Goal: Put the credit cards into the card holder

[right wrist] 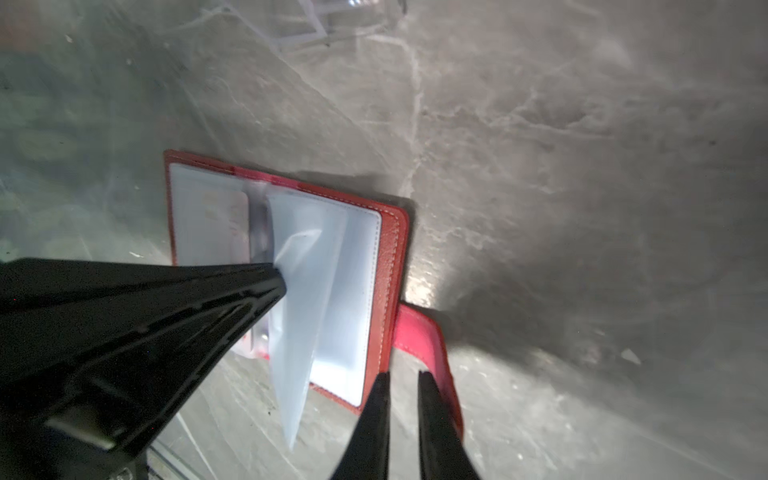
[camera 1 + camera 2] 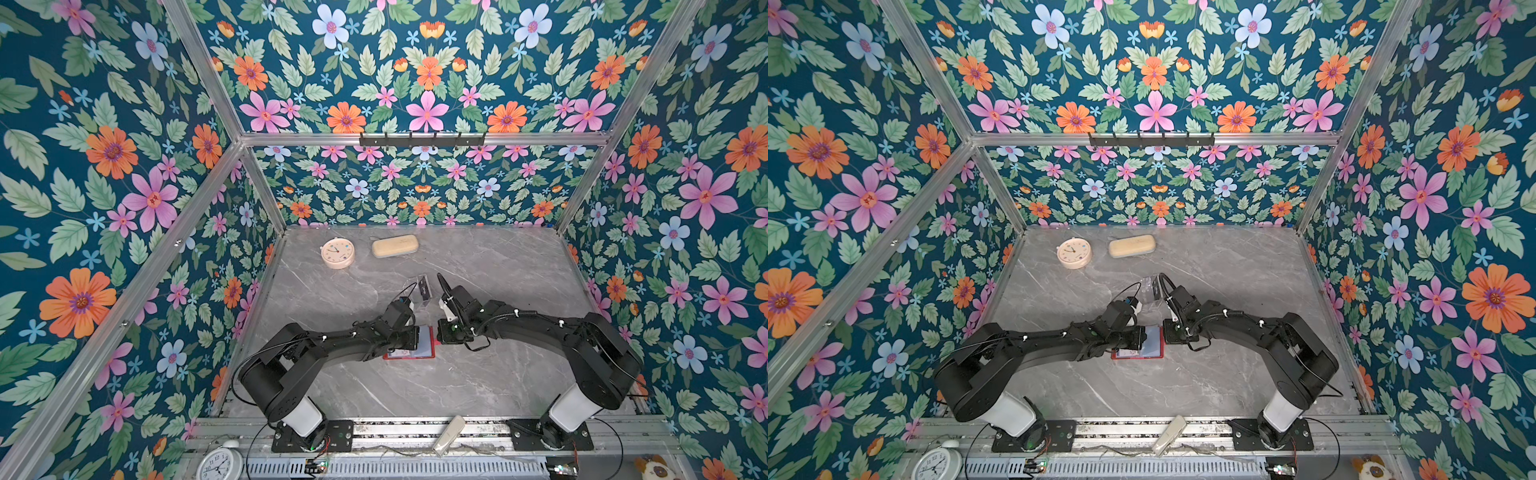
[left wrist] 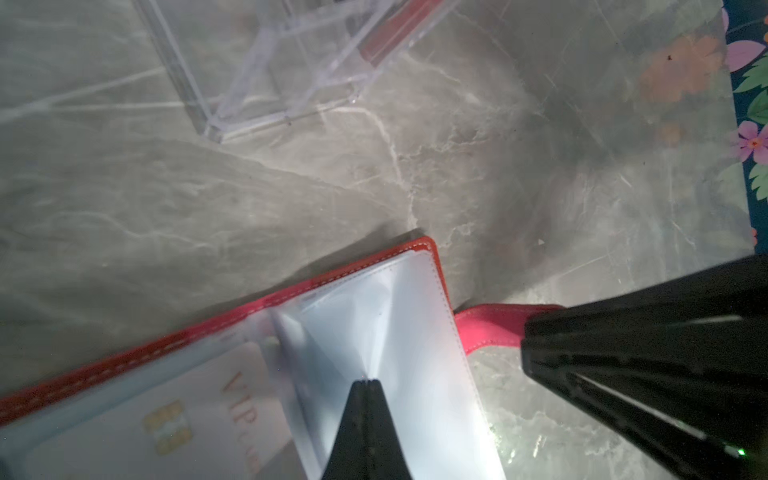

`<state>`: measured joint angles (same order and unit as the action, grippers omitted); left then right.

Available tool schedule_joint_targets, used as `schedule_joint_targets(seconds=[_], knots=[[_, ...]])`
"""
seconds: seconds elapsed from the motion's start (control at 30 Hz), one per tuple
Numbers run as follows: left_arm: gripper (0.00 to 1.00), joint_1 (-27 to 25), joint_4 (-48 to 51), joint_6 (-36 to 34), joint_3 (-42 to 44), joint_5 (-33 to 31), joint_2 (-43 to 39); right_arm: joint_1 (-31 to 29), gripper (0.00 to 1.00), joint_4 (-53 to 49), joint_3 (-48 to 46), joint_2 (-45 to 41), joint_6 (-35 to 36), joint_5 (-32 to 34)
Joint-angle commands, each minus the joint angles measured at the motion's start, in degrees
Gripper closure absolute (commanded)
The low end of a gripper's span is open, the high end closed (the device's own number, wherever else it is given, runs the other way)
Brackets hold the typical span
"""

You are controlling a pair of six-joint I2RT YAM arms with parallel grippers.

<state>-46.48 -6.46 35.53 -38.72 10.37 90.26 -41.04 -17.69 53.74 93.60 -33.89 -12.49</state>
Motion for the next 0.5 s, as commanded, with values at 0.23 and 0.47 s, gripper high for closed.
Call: schedule_joint_targets(seconds=[0.23,0.47], knots=[[1.0,0.0,-0.7,-0.1,0.9,-1.4,-1.3,-1.4,0.89,1.7,3.1,5.2,0.7,-5.0],[1.0,0.0,-1.3,0.1,1.4,-1.2,-1.7,-2.0,0.85,2.2,5.3,8.3,0.2,-5.9]])
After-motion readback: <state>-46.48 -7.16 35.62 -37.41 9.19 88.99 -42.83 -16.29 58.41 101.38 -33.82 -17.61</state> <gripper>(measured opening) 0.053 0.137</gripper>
